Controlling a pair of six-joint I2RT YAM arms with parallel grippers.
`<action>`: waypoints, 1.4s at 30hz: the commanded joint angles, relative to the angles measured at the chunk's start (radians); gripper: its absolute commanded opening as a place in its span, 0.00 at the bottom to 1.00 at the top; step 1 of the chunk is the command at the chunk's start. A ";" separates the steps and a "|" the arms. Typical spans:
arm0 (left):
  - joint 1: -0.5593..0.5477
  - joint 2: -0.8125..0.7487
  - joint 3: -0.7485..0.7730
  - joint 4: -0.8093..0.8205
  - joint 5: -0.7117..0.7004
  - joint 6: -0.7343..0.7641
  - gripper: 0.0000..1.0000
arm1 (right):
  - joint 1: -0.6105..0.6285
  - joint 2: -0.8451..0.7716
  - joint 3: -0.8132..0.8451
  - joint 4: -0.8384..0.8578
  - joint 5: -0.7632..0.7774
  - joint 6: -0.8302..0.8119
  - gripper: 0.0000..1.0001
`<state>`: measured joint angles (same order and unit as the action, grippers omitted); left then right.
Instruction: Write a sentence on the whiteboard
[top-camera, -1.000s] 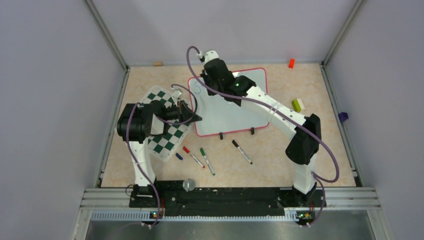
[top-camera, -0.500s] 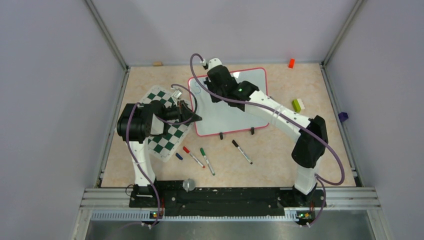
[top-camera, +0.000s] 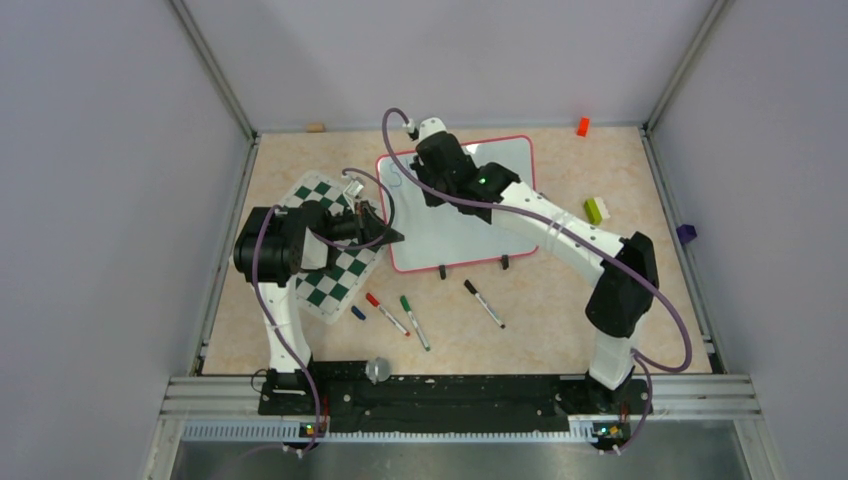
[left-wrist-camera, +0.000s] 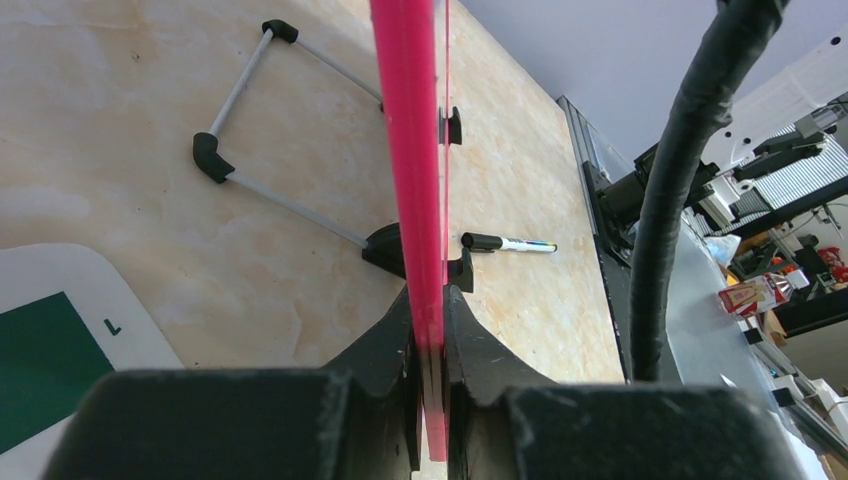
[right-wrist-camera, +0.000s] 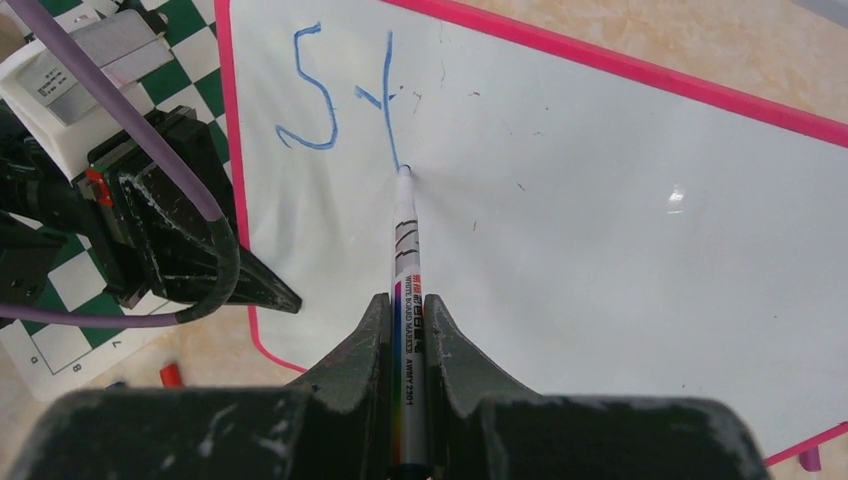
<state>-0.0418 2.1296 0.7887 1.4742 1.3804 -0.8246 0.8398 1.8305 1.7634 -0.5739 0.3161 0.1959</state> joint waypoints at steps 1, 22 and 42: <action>0.008 -0.030 -0.004 0.144 0.038 0.074 0.01 | -0.020 0.024 0.092 -0.012 0.059 0.005 0.00; 0.008 -0.040 -0.010 0.143 0.020 0.073 0.14 | -0.024 -0.108 -0.006 0.069 -0.010 -0.016 0.00; -0.012 -0.056 -0.009 0.146 0.021 0.092 0.34 | -0.018 -0.086 0.049 0.076 -0.025 0.009 0.00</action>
<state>-0.0517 2.1288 0.7830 1.5127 1.3907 -0.7643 0.8280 1.7424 1.7290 -0.5072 0.2970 0.1814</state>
